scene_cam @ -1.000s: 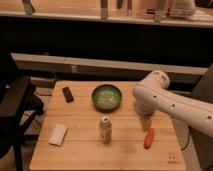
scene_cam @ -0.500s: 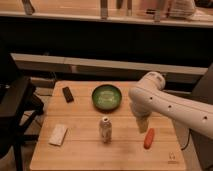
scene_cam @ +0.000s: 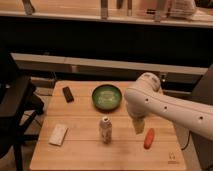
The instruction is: Knock the bottle over
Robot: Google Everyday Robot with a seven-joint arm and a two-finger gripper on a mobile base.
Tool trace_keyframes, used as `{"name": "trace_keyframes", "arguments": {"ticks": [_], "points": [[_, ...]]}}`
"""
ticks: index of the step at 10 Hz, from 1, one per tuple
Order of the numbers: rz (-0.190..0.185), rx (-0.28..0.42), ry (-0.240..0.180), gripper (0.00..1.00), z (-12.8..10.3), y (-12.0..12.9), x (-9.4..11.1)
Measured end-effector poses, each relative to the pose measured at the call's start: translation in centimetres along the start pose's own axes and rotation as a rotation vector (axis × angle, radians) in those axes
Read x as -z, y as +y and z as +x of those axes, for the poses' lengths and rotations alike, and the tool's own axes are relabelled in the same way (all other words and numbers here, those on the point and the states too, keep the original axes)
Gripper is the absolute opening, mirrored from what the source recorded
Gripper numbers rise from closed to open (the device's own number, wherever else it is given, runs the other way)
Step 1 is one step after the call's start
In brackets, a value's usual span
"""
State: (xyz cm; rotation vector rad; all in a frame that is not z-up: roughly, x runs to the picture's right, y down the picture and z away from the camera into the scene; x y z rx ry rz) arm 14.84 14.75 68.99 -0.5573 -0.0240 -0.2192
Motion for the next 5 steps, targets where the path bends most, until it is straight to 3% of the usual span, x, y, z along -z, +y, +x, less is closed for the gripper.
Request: {"name": "trace_keyframes", "arguments": {"ticks": [5], "points": [[0.005,0.015,-0.006,0.8,-1.3,0.0,0.0]]}}
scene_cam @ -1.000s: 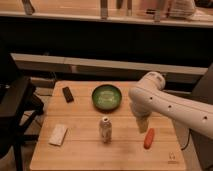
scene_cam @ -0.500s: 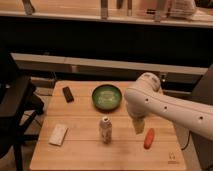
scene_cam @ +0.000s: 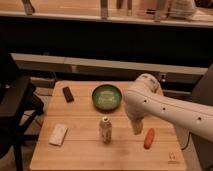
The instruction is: Knock the bottle over
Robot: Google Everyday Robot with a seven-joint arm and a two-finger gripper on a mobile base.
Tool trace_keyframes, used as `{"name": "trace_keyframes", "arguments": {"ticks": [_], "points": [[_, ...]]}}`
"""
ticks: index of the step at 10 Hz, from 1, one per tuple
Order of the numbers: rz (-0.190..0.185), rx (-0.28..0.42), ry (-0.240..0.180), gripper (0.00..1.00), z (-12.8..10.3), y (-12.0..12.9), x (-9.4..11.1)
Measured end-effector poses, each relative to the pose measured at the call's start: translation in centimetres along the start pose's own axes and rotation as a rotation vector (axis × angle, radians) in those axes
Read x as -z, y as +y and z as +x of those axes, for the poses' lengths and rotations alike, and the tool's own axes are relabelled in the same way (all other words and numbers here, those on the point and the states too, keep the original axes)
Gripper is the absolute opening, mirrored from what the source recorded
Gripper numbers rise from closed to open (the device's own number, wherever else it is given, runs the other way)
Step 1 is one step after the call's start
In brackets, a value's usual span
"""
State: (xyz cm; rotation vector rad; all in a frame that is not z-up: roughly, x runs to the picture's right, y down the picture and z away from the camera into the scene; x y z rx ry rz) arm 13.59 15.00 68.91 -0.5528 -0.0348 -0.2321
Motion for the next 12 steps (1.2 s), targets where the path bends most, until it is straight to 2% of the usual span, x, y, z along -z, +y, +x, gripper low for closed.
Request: {"name": "trace_keyframes", "arguments": {"ticks": [3,6,9,10,12], "points": [[0.001,0.003,-0.003,0.77,-0.4,0.1,0.0],[0.001,0.008,-0.008,0.54,-1.0,0.2,0.0],[0.0,0.012,-0.013,0.54,-1.4,0.3,0.1],[-0.001,0.021,-0.016,0.49,-1.6,0.3,0.1],[-0.004,0.043,-0.021,0.29,-2.6,0.1,-0.1]]}}
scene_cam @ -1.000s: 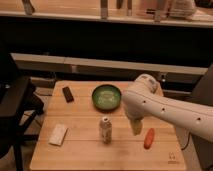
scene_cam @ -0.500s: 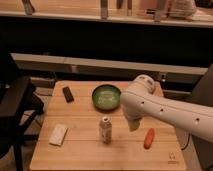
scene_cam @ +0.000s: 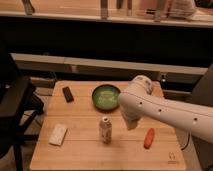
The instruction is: Knock the bottle over
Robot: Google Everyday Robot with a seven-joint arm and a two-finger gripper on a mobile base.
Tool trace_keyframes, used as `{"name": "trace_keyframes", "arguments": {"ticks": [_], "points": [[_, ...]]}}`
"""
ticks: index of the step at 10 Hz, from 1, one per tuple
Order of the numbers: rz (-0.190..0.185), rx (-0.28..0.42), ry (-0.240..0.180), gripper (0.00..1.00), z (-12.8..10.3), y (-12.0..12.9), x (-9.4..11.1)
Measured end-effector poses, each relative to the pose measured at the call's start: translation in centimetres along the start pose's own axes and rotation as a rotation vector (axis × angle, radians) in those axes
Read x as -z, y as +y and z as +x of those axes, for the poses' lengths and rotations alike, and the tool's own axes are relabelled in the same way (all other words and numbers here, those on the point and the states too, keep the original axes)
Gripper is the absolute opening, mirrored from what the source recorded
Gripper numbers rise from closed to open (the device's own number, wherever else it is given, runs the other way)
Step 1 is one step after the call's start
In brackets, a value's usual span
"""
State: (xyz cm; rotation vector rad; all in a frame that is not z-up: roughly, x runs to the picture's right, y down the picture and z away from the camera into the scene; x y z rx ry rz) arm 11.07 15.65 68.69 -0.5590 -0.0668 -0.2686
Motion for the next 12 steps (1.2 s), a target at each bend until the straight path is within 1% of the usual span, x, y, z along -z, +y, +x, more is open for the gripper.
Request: {"name": "trace_keyframes", "arguments": {"ticks": [2,3,4,5,6,7,9,10,12], "points": [[-0.003,0.008,-0.002,0.09,-0.4,-0.1,0.0],[-0.004,0.008,-0.002,0.01,-0.5,-0.1,0.0],[-0.004,0.01,-0.004,0.0,-0.6,-0.1,0.0],[-0.006,0.03,-0.007,0.0,-1.2,-0.3,0.0],[-0.008,0.054,-0.012,0.0,-2.3,-0.5,-0.1],[-0.009,0.075,-0.017,0.0,-4.2,-1.1,-0.1],[-0.012,0.1,-0.022,0.0,-6.6,-1.7,-0.2],[-0.014,0.111,-0.024,0.0,-7.1,-1.8,-0.2],[-0.016,0.137,-0.03,0.0,-7.0,-1.8,-0.3]]}}
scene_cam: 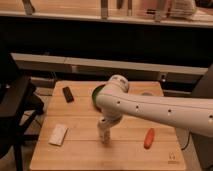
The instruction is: Knock the bottle over
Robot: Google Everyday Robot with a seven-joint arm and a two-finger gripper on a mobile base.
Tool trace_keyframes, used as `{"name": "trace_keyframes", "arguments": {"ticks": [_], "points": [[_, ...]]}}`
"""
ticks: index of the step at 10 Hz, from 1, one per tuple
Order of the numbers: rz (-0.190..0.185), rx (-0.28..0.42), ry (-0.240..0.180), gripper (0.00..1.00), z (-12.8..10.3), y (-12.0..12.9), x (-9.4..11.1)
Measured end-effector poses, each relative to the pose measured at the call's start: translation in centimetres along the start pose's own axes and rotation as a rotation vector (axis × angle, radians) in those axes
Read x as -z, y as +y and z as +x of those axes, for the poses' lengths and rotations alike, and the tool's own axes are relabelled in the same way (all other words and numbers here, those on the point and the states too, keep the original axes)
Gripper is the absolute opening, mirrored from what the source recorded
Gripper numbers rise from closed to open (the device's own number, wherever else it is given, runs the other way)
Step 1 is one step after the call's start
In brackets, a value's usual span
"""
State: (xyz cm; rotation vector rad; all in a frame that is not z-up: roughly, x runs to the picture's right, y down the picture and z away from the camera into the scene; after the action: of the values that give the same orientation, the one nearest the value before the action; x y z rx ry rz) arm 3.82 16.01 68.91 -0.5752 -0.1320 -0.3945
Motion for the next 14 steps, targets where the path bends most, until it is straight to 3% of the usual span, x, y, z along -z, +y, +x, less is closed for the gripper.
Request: {"name": "trace_keyframes", "arguments": {"ticks": [2,5,9,12,14], "points": [[-0.004,0.021,-0.001,0.0,-0.8,0.3,0.0],[-0.014,0.066,-0.006,0.0,-4.4,-0.3,0.1],[-0.024,0.098,0.003,0.0,-4.6,-0.2,-0.1],[-0.031,0.132,-0.003,0.0,-7.3,-1.3,-0.3],[-0.037,0.145,0.0,0.0,-7.7,-1.3,-0.5]]}}
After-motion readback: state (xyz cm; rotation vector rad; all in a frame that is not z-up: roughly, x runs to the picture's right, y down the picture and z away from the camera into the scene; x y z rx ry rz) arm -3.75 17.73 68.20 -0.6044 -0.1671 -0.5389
